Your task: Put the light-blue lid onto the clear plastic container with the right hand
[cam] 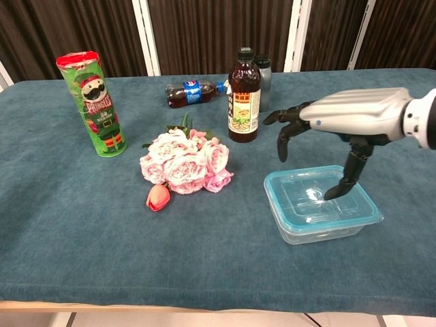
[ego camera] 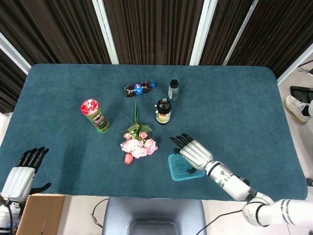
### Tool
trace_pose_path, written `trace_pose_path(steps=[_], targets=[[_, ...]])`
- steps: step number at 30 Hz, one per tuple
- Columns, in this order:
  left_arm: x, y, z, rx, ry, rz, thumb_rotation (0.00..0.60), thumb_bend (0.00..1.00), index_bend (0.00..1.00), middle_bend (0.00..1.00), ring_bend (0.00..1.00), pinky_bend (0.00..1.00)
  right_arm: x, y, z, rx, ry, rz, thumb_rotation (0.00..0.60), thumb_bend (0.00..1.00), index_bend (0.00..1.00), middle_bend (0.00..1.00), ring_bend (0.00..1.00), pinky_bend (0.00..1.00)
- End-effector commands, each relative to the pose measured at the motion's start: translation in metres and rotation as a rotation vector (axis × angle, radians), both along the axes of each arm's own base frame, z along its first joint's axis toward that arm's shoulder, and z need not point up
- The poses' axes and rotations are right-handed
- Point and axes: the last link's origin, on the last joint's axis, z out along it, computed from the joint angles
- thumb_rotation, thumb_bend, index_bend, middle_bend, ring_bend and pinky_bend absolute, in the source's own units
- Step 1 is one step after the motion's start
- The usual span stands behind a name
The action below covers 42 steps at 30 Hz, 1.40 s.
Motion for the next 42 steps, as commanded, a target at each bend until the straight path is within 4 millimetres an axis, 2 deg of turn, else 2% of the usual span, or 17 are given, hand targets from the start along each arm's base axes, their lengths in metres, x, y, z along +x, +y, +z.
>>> trace_pose_path(steps=[1, 10, 42], targets=[[0.0, 0.0, 0.001, 0.002, -0.001, 0.001, 0.6, 0.44, 0.0, 0.04, 0.04, 0.1, 0.006, 0.002, -0.009, 0.012, 0.002, 0.009, 0.6, 0.19, 0.47, 0.1, 0.0, 0.0], [0.0, -0.001, 0.002, 0.003, -0.006, -0.002, 0.6, 0.44, 0.0, 0.04, 0.04, 0.1, 0.009, 0.006, -0.023, 0.028, 0.024, 0.002, 0.6, 0.19, 0.48, 0.1, 0.0, 0.0], [0.0, -0.002, 0.0, -0.007, -0.004, -0.008, 0.6, 0.44, 0.0, 0.04, 0.04, 0.1, 0.004, 0.007, -0.028, 0.044, 0.098, 0.005, 0.6, 0.24, 0.47, 0.1, 0.0, 0.0]])
